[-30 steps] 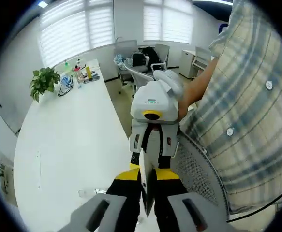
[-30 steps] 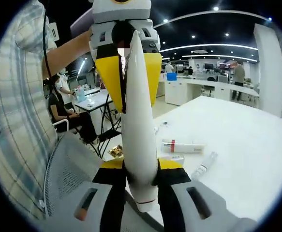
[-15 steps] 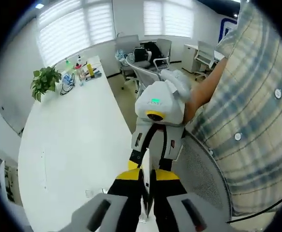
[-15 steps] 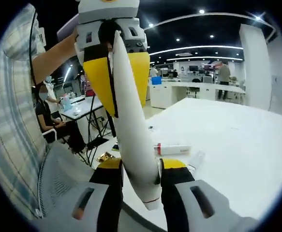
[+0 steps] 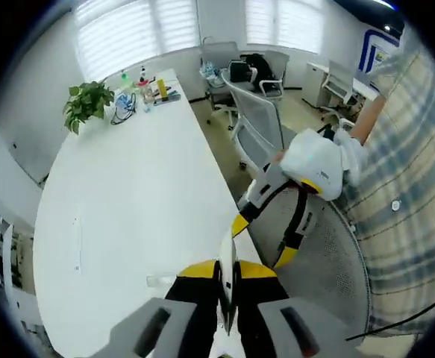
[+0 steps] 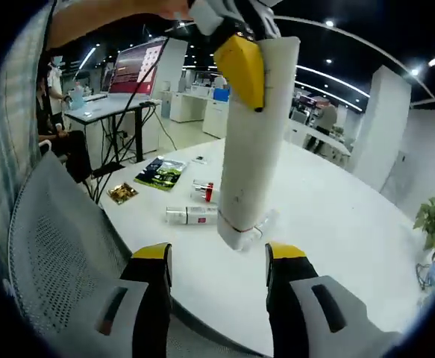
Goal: Arrange the skincare products in the storage area until every visible bottle or jar stands upright without overlapping.
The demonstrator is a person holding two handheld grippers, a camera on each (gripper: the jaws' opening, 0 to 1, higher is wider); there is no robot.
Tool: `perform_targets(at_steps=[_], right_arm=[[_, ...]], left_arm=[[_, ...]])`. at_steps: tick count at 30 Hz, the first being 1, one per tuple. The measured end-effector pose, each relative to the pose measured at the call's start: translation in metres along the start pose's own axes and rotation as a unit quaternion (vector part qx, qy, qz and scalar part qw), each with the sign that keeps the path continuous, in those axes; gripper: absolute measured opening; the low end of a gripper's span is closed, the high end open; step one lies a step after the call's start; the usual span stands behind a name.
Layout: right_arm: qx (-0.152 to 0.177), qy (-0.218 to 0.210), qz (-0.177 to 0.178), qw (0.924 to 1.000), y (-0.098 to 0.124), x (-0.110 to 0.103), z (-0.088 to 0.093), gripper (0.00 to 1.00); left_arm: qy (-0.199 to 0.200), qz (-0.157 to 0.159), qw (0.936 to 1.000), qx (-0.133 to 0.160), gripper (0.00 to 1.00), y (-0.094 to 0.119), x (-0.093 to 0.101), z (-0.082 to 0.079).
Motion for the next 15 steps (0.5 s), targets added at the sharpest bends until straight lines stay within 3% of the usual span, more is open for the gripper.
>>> perform_targets(at_steps=[3,12,15], right_arm=[[-0.017,0.011,0.014,0.9997,-0.005,0.003,0.000,0.47],[-0.022,0.010,0.038,0.9990,-0.024,0.010,0.000,0.41],[-0.021,0.023,0.048,0.9984,-0.021,0.008,0.001,0.40]], left_arm=[[0.019,-0.012,0.9997,-0.001,0.06,0.001,-0.016,0.004],[0.044,-0.027,0.9987,-0.001,0.06,-0.013,-0.065,0.004],[0.047,-0.028,0.9985,-0.007,0.06,-0.021,-0.081,0.002]])
Point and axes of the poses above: the point that each gripper's makers call its tool centre point, and the gripper's own axes: y roughly backward along the fingers, x roughly to its right, z roughly out of its underside, the point moved 10 cm from there along y, roughly backward along the fingers, and after that the axes turned 7 degrees about -y, right-handed, at the moved point
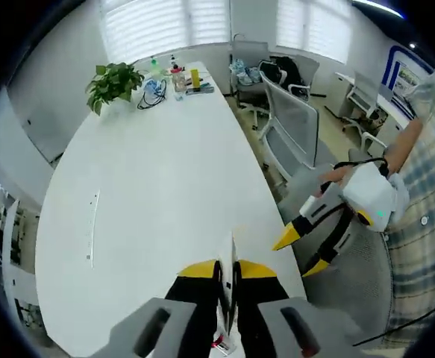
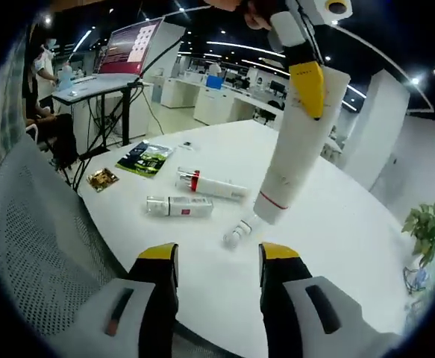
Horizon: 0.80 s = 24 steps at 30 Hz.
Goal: Arrange the skincare products in the storage area until every visible bottle or jar stands upright without overlapping.
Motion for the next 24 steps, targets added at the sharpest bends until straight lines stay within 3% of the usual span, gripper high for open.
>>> perform_targets(at_steps=[10,18,24], right_arm=[[-0.021,0.006,0.001,0.9998,-0.004,0.000,0.007,0.38],[-0.039,0.003,-0.001,0.9992,-0.006,0.000,0.011,0.38],[-0.045,0.001,0.002,0.9990,-0.007,0.003,0.013,0.38]], left_arm=[[0.034,-0.007,0.9991,-0.027,0.06,-0.044,-0.049,0.002],[0.052,-0.013,0.9976,-0.045,0.06,-0.063,-0.081,0.003],[0.066,-0.014,0.9948,-0.076,0.06,-0.077,-0.101,0.006]])
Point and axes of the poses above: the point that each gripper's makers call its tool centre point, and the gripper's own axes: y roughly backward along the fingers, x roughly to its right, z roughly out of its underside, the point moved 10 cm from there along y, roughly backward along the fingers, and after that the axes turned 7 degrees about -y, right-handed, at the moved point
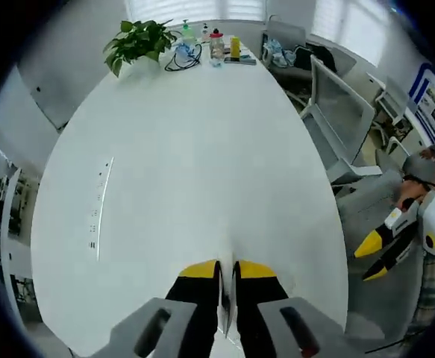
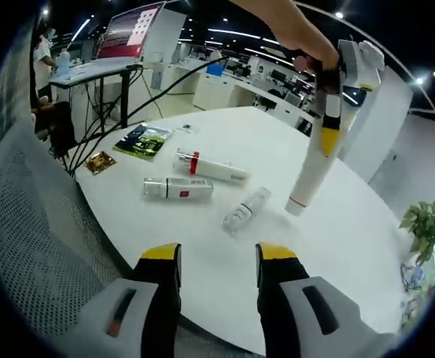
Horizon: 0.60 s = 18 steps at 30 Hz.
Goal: Arrange the skincare products in the storage area until every visible bottle or jar stands upright without overlapping.
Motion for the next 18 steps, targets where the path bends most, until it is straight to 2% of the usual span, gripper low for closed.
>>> perform_targets(at_steps=[5,9,10,13,18], right_arm=[[-0.006,0.003,-0.002,1.0000,-0.001,0.000,0.002,0.37],[-0.006,0.002,-0.003,1.0000,-0.001,0.000,0.002,0.37],[-0.007,0.003,-0.003,1.0000,-0.001,0.000,0.002,0.37],[-0.010,0.002,-0.002,0.9999,-0.002,0.000,0.003,0.37],[-0.013,0.005,-0.002,0.9999,-0.002,0.000,0.004,0.37]], left_arm=[[-0.003,-0.003,0.9997,-0.025,0.05,-0.009,-0.008,-0.006],[-0.011,0.002,0.9981,-0.060,0.05,-0.016,-0.011,-0.007],[-0.017,0.002,0.9985,-0.051,0.06,-0.016,-0.013,-0.010],[-0.011,0.007,0.9981,-0.061,0.06,-0.015,-0.015,-0.015],[-0.014,0.011,0.9958,-0.089,0.06,-0.013,-0.019,-0.016]])
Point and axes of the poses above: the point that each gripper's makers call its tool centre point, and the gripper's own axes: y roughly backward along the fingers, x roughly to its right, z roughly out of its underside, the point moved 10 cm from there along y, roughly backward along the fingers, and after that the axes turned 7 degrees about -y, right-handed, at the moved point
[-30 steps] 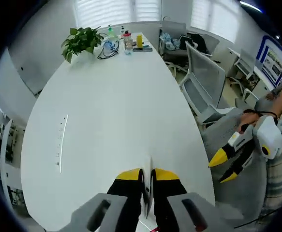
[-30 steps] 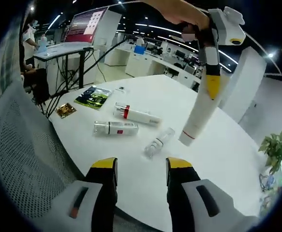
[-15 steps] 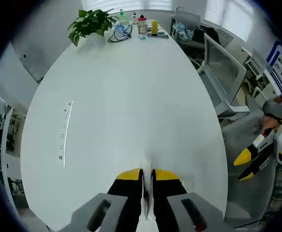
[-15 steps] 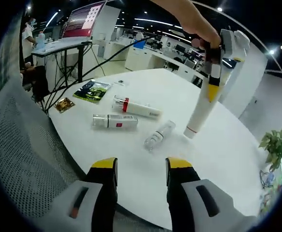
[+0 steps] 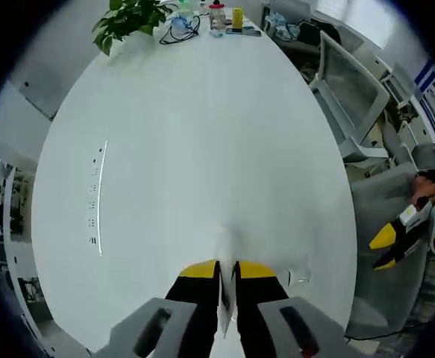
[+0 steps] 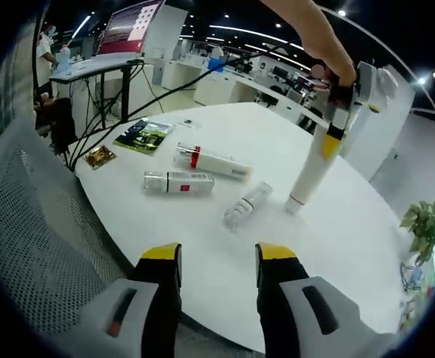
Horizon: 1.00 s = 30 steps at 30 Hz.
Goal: Arrange the skincare products in the storage area until every visible bottle or jar stands upright without overlapping.
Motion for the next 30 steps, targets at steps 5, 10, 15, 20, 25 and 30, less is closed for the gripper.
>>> perform_targets(at_steps=[5,10,15,20,25,30], right_arm=[[-0.001,0.002,0.002,1.0000,0.000,0.000,0.000,0.37],[-0.003,0.005,0.002,1.0000,0.000,0.000,0.001,0.36],[-0.005,0.006,0.005,1.0000,0.000,0.001,0.001,0.36],[-0.006,0.006,0.001,1.0000,0.000,0.000,0.001,0.36],[-0.008,0.005,0.001,1.0000,0.000,0.000,0.001,0.37],[-0.008,0.005,0.002,1.0000,0.000,0.000,0.001,0.37]], left_arm=[[0.020,0.002,0.9997,-0.012,0.06,0.004,-0.005,0.006],[0.021,0.004,0.9993,-0.030,0.06,0.001,-0.008,0.006],[0.028,0.004,0.9992,-0.028,0.08,0.000,-0.007,0.001],[0.007,-0.001,0.9998,-0.020,0.09,-0.003,-0.007,-0.004],[-0.006,-0.002,0.9998,-0.020,0.10,-0.003,-0.007,-0.004],[0.006,-0.009,0.9999,-0.007,0.13,0.002,-0.006,-0.002]])
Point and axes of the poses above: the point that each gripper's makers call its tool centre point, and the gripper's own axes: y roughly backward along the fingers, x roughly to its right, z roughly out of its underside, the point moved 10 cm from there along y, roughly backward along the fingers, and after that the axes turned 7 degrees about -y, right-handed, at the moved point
